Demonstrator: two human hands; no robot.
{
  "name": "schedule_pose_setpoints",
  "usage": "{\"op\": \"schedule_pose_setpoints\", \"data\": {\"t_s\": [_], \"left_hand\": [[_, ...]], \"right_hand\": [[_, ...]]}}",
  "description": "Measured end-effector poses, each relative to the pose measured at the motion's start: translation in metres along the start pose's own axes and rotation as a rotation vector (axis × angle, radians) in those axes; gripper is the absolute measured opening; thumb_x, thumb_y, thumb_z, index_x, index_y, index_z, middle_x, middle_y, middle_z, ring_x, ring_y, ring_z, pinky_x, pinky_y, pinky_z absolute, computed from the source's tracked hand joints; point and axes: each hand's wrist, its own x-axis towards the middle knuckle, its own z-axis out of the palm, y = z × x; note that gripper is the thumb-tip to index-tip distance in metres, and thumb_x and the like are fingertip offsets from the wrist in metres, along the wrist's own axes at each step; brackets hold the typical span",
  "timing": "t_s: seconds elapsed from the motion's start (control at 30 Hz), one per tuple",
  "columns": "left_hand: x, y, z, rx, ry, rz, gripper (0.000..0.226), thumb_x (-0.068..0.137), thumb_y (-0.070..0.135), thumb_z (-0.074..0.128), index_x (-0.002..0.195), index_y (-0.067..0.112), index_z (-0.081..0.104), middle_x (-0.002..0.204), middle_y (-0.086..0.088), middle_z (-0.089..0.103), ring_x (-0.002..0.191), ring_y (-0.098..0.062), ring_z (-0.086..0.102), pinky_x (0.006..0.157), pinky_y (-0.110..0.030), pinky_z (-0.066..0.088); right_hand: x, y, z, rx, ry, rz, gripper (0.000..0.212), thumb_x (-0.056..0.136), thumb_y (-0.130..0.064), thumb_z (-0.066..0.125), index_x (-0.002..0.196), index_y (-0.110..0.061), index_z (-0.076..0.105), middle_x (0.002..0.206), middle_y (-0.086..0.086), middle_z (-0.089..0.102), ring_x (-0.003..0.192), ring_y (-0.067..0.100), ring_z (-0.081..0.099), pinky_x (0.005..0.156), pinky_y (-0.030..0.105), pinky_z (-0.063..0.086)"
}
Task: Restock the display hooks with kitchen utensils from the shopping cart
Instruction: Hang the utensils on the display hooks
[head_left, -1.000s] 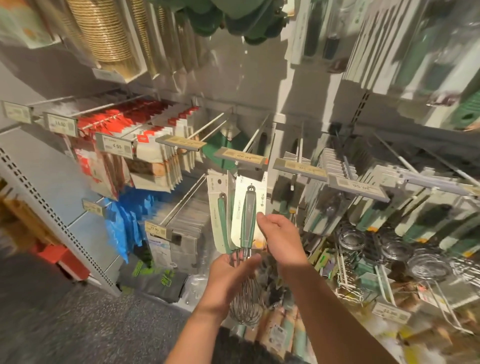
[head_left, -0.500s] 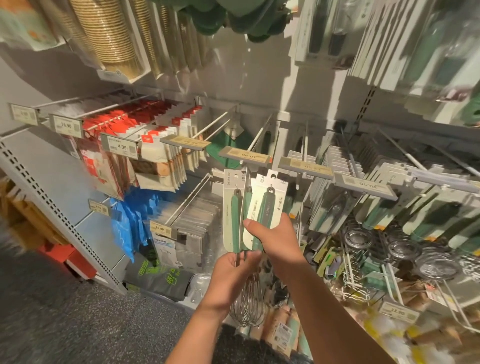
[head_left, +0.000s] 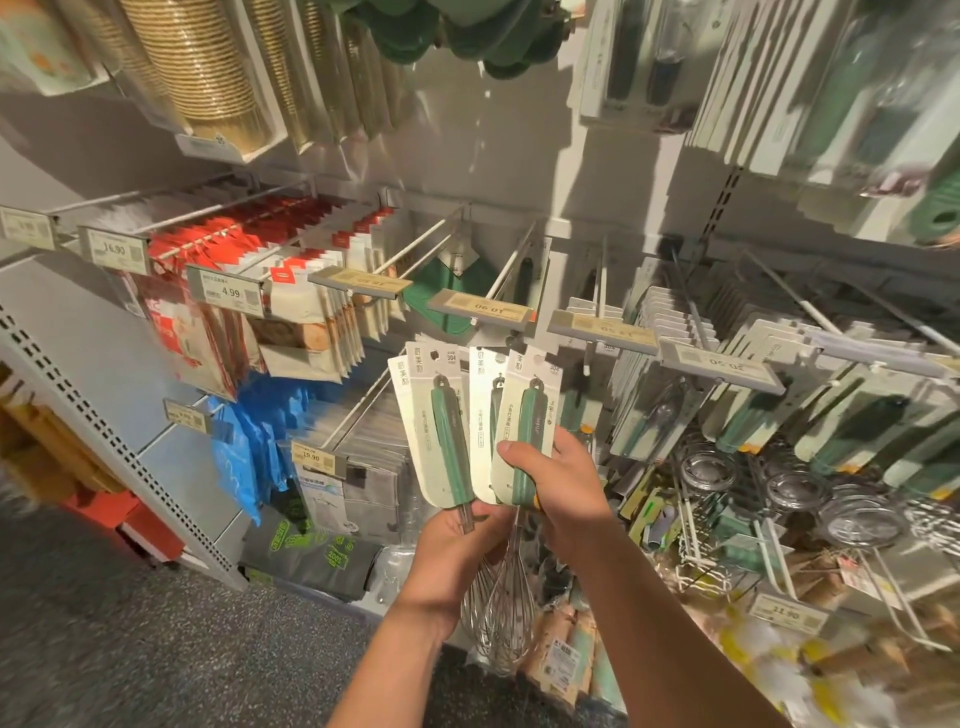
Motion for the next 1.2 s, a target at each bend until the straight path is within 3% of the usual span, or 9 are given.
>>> {"op": "schedule_pose_setpoints", "data": {"t_s": [0.17,0.3,0.43,0.57,0.63,0.77,0.93,1.03,1.2], "left_hand": [[-0.002,0.002,0.001,0.019,0.012,0.026,0.007,0.083,0.018,0.083,0.087,0.012,0.082,0.076,-0.005,0.074,0.064,-0.011,0.063,0.062,-0.022,0.049],[0.001,-0.001,-0.002,0.071,0.044,0.049,0.030,0.090,-0.002,0.072,0.067,0.017,0.075,0.057,0.007,0.058,0.052,-0.006,0.048,0.053,-0.017,0.041],[0.001,-0.004,0.000,0.115,0.080,0.032,0.044,0.091,-0.004,0.070,0.053,0.019,0.068,0.051,0.012,0.056,0.045,0.000,0.046,0.049,-0.013,0.037],[0.000,-0.008,-0.001,0.162,0.145,0.030,0.049,0.093,-0.001,0.071,0.050,0.021,0.061,0.047,0.012,0.051,0.041,0.000,0.043,0.047,-0.013,0.036],[-0.002,-0.007,-0.006,0.155,0.199,0.033,0.031,0.093,-0.001,0.071,0.064,0.009,0.067,0.052,0.008,0.062,0.047,0.000,0.055,0.053,-0.013,0.043],[-0.003,-0.003,-0.018,0.139,0.188,0.046,0.013,0.095,0.008,0.072,0.100,-0.002,0.077,0.097,-0.014,0.080,0.096,-0.026,0.076,0.091,-0.037,0.057],[-0.010,0.006,-0.013,0.191,0.093,0.044,0.028,0.096,-0.001,0.066,0.071,0.011,0.069,0.056,0.014,0.063,0.052,0.003,0.057,0.059,-0.009,0.045],[-0.010,0.004,-0.010,0.195,0.096,0.052,0.023,0.095,-0.001,0.068,0.073,0.007,0.073,0.063,0.007,0.069,0.057,-0.001,0.061,0.060,-0.012,0.046],[-0.008,0.003,-0.006,0.228,0.064,0.033,0.047,0.094,0.003,0.071,0.052,0.019,0.055,0.052,0.004,0.045,0.049,-0.007,0.040,0.058,-0.023,0.037]], "right_hand": [[-0.001,0.005,-0.006,-0.037,-0.023,-0.007,0.033,0.089,-0.006,0.075,0.121,-0.012,0.069,0.110,0.005,0.079,0.105,0.029,0.074,0.098,0.054,0.057],[-0.005,0.004,-0.009,-0.087,-0.034,-0.021,0.025,0.091,0.000,0.070,0.115,-0.007,0.072,0.104,0.006,0.080,0.100,0.027,0.076,0.086,0.039,0.062],[-0.009,0.007,-0.011,-0.106,-0.009,-0.042,0.024,0.092,-0.003,0.068,0.116,-0.008,0.072,0.107,0.007,0.079,0.101,0.028,0.075,0.095,0.052,0.058],[-0.017,0.005,-0.017,-0.150,0.031,-0.117,0.020,0.092,-0.004,0.068,0.109,-0.012,0.076,0.105,0.005,0.079,0.101,0.026,0.075,0.094,0.050,0.058],[-0.020,0.005,-0.021,-0.130,0.035,-0.143,0.018,0.093,-0.003,0.068,0.107,-0.010,0.076,0.105,0.008,0.079,0.101,0.029,0.075,0.092,0.050,0.058],[-0.018,0.009,-0.030,-0.143,0.120,-0.195,0.015,0.096,-0.012,0.073,0.109,-0.019,0.076,0.105,0.005,0.079,0.101,0.029,0.074,0.091,0.048,0.058],[-0.021,0.012,-0.031,-0.162,0.170,-0.262,0.011,0.102,-0.018,0.064,0.104,-0.024,0.073,0.104,0.003,0.078,0.100,0.025,0.074,0.091,0.048,0.059],[-0.026,0.016,-0.030,-0.144,0.192,-0.319,0.012,0.103,-0.024,0.062,0.106,-0.018,0.072,0.101,0.010,0.077,0.096,0.034,0.072,0.084,0.052,0.059],[-0.034,0.022,-0.035,-0.072,0.244,-0.381,0.021,0.096,-0.027,0.060,0.105,-0.012,0.071,0.099,0.023,0.072,0.093,0.048,0.066,0.079,0.059,0.055]]}}
